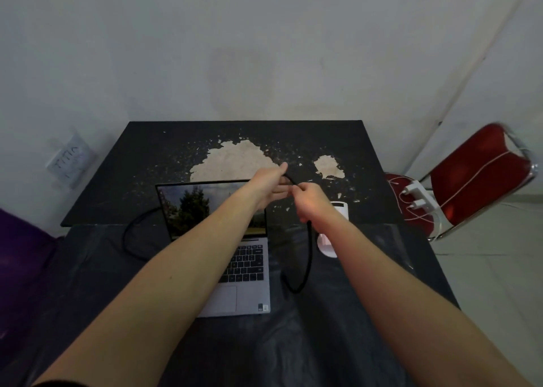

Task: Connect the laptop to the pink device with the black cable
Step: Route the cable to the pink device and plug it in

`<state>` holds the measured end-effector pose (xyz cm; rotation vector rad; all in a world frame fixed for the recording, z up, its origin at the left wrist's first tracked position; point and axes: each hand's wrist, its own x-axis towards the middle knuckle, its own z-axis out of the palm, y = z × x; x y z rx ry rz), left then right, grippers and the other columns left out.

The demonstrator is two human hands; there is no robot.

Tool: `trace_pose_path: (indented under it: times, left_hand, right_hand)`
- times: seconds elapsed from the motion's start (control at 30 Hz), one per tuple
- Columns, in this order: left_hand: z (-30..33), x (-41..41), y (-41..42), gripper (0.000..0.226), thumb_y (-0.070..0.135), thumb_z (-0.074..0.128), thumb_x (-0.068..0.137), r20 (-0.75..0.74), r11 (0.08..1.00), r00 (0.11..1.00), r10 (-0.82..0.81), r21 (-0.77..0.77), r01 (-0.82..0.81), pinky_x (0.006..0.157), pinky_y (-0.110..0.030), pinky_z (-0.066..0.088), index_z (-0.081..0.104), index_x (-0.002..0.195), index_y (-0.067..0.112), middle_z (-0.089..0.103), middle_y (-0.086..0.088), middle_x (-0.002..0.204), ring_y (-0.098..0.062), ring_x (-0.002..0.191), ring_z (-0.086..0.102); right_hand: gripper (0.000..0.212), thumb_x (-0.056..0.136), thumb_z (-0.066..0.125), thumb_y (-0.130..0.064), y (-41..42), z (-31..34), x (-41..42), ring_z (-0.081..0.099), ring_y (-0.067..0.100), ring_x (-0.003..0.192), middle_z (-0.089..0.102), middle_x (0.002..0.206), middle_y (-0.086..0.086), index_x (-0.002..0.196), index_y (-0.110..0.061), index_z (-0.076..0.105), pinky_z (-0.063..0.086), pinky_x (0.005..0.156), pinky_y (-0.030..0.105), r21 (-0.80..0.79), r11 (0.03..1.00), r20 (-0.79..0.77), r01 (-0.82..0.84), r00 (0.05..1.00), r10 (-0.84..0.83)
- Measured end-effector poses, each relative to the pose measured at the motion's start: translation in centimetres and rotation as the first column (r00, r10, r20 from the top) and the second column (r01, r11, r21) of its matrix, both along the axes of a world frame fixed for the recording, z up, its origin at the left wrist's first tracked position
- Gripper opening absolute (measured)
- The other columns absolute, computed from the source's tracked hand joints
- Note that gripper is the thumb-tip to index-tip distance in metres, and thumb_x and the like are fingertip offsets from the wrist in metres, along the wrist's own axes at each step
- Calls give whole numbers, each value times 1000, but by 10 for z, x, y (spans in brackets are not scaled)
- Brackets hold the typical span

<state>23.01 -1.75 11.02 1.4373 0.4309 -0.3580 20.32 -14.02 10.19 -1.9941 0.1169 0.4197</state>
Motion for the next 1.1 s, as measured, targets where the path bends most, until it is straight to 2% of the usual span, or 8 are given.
trace_pose_path:
  times: [0.17, 0.3, 0.37, 0.43, 0.57, 0.7, 0.9, 1.1]
  left_hand:
    - [-7, -39, -7, 39, 8, 56, 98, 14, 993, 994, 104, 49, -105, 59, -24, 54, 46, 136, 1, 63, -6, 93, -14, 72, 64]
    - [-4, -65, -3, 46, -11, 33, 101, -49, 949, 968, 248, -189, -253, 79, -43, 55, 36, 144, 3, 48, -16, 119, -25, 79, 65]
    - [-1, -79, 2, 45, -11, 29, 101, -56, 919, 954, 295, -257, -300, 79, -45, 54, 37, 143, 1, 49, -17, 113, -25, 80, 64]
    - [2, -94, 8, 41, -10, 28, 102, -61, 883, 935, 348, -314, -349, 83, -47, 54, 41, 140, -2, 51, -17, 103, -23, 78, 62]
    - [-1, -118, 19, 38, -9, 28, 102, -119, 802, 900, 420, -416, -429, 89, -50, 53, 42, 137, -7, 50, -18, 100, -24, 80, 62]
    - [-7, -143, 26, 38, -10, 28, 102, -131, 790, 898, 420, -434, -433, 76, -50, 56, 41, 138, -6, 48, -17, 99, -24, 75, 63]
    - [-20, -176, 34, 22, 9, 36, 105, -209, 922, 934, 289, -203, -330, 58, -35, 58, 48, 123, 6, 45, -7, 80, -17, 64, 51]
    - [-52, -180, 3, 34, 1, 25, 103, -290, 997, 956, 33, -56, -51, 58, -34, 56, 45, 128, 14, 44, -8, 79, -18, 65, 49]
  right_hand:
    - [20, 98, 46, -11, -1, -20, -41, 52, 17, 57, 51, 66, 2, 97, -8, 65, 48, 59, 31, 379, 919, -222, 106, 975, -20]
    - [29, 93, 48, -25, -20, -56, -78, 49, 22, 89, 53, 104, 8, 119, -14, 56, 39, 79, 29, 44, 953, -262, 301, 924, -280]
    - [65, 80, 55, -44, -32, -89, -97, 52, 29, 112, 53, 132, 10, 137, -14, 48, 42, 97, 34, -9, 951, -445, 308, 851, -280]
    - [64, 83, 57, -52, -39, -112, -118, 52, 34, 125, 54, 135, 8, 136, -18, 49, 41, 101, 42, 25, 950, -630, 311, 743, -227]
    - [49, 93, 59, -47, -33, -96, -159, 61, 42, 97, 59, 105, 25, 113, -2, 55, 50, 84, 55, 243, 825, -843, 511, 531, -81]
    - [25, 100, 56, -26, -26, -91, -169, 64, 33, 66, 62, 84, 22, 95, -2, 55, 58, 52, 43, 438, 505, -775, 744, 597, -206]
    - [28, 96, 45, 2, -78, -64, -149, 40, 15, 44, 38, 43, 2, 71, -10, 49, 41, 48, 27, 537, 450, -589, 713, 699, -406]
    - [24, 101, 54, -19, -141, -38, -93, 40, 13, 45, 43, 55, 1, 79, -12, 53, 44, 49, 27, 542, 471, -491, 696, 717, -495]
